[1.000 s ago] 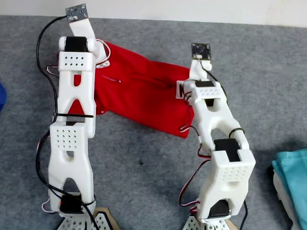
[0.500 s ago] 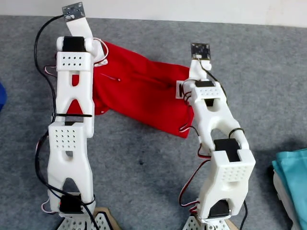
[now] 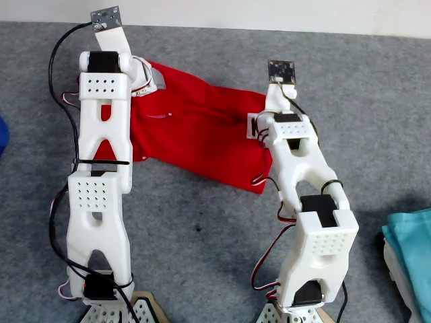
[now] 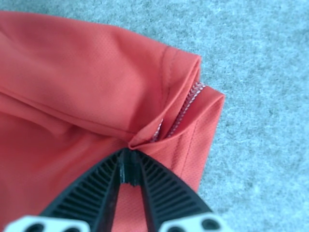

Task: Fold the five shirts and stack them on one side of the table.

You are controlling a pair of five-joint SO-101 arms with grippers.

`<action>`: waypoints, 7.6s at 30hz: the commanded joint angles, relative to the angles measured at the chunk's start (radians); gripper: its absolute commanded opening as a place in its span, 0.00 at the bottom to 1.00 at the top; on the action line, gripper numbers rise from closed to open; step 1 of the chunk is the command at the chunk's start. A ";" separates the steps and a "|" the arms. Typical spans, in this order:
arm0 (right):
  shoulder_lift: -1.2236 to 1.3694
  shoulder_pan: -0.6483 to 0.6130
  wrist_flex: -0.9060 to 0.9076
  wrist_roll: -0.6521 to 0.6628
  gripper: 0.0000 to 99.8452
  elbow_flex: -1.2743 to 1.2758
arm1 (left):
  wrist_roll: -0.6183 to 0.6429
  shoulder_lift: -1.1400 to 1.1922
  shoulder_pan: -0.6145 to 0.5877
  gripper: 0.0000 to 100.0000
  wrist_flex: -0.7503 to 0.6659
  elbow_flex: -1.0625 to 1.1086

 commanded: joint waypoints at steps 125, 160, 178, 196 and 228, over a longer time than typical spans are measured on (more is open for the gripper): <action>-1.260 -0.074 1.133 0.250 0.01 -0.375 | -0.011 -1.320 -0.231 0.01 0.192 -0.311; -0.228 0.114 0.105 0.249 0.01 -0.140 | -0.008 -1.371 -0.145 0.01 -1.366 1.748; 0.056 0.114 -0.286 0.244 0.23 -0.151 | -0.008 -0.835 -0.143 0.01 -1.653 1.577; 0.154 0.022 -0.071 0.135 0.12 -0.438 | -0.008 -0.722 -0.143 0.01 -1.653 1.492; 0.855 -0.038 0.275 0.123 0.18 -1.484 | -0.006 -0.512 -0.217 0.01 -1.651 1.392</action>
